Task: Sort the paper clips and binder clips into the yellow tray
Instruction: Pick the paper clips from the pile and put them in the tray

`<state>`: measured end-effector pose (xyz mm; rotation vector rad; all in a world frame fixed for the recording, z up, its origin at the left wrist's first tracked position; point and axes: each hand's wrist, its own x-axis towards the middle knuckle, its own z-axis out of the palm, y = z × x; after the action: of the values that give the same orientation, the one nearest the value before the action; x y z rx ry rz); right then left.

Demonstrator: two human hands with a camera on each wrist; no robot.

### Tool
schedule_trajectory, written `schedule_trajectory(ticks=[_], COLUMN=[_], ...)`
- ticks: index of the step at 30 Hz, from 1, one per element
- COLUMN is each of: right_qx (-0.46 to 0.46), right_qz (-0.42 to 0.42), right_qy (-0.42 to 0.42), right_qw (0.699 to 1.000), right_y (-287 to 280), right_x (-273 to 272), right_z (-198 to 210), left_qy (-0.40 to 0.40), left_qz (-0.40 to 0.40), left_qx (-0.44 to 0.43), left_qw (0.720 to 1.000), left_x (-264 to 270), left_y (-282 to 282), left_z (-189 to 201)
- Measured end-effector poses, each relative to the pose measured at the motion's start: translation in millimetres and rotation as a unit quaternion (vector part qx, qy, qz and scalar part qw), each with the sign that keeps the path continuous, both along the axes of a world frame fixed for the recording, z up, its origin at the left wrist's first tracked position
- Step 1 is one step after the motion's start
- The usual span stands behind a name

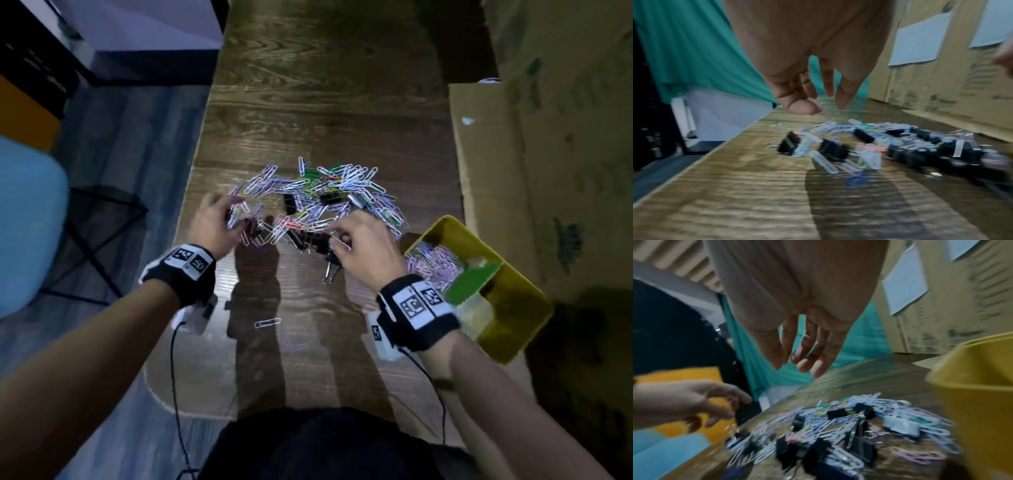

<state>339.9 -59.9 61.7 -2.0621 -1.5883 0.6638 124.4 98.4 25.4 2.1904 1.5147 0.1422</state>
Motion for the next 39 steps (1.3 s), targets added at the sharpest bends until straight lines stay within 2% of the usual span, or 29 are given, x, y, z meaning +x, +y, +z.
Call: schedule_trajectory(ticks=[3, 6, 8, 11, 17, 21, 23, 27, 30, 32, 34, 35, 36, 38, 39], right_qx=[-0.051, -0.096, -0.128, -0.161, -0.176, -0.156, -0.108, -0.045, -0.078, -0.134, -0.174, -0.166, -0.143, -0.1, -0.093], right_qz=[0.093, 0.153, 0.176, 0.181, 0.107, 0.009, -0.054, -0.148, -0.174, -0.184, -0.163, -0.148, -0.132, -0.079, -0.039], right_qy=[-0.007, -0.031, -0.059, -0.093, -0.083, 0.004, 0.024, -0.014, -0.039, -0.054, -0.102, -0.127, -0.145, -0.149, -0.142], right_qw=[0.994, 0.983, 0.974, 0.966, 0.975, 0.988, 0.992, 0.988, 0.981, 0.972, 0.966, 0.967, 0.97, 0.981, 0.985], right_y=[36.7, 75.7, 99.6, 125.2, 141.9, 138.9, 130.8, 103.7, 84.7, 76.4, 69.6, 66.8, 65.5, 67.7, 71.6], right_x=[-40.2, -74.4, -92.8, -114.2, -128.3, -110.3, -94.6, -61.8, -43.1, -35.8, -34.1, -35.4, -37.8, -45.7, -51.1], right_z=[-13.7, -28.3, -36.5, -49.2, -57.6, -39.7, -33.1, -30.4, -41.0, -50.5, -57.3, -59.3, -60.1, -61.1, -62.2], left_qy=[0.042, 0.08, 0.087, 0.063, -0.051, -0.113, -0.129, -0.125, -0.109, -0.076, -0.054, -0.059, -0.076, -0.119, -0.128], left_qz=[0.009, -0.033, -0.056, -0.072, -0.031, -0.008, -0.049, -0.152, -0.208, -0.283, -0.349, -0.348, -0.31, -0.188, -0.149], left_qx=[-0.018, -0.066, -0.086, -0.066, -0.06, -0.06, -0.093, -0.145, -0.178, -0.195, -0.162, -0.122, -0.077, -0.008, 0.015], left_qw=[0.999, 0.994, 0.991, 0.993, 0.996, 0.992, 0.986, 0.97, 0.956, 0.936, 0.921, 0.928, 0.945, 0.975, 0.98], left_x=[-23.7, -32.6, -35.3, -40.0, -54.8, -69.7, -65.6, -28.9, 7.1, 23.3, 26.4, 23.9, 21.0, 15.7, 14.4], left_y=[32.3, 51.8, 59.0, 63.0, 66.9, 44.2, 15.1, -40.3, -64.6, -70.8, -61.6, -50.2, -33.9, 9.2, 33.2], left_z=[-9.8, -20.8, -29.4, -43.1, -51.8, -47.6, -48.8, -54.7, -50.5, -44.1, -37.4, -35.1, -32.4, -30.8, -32.0])
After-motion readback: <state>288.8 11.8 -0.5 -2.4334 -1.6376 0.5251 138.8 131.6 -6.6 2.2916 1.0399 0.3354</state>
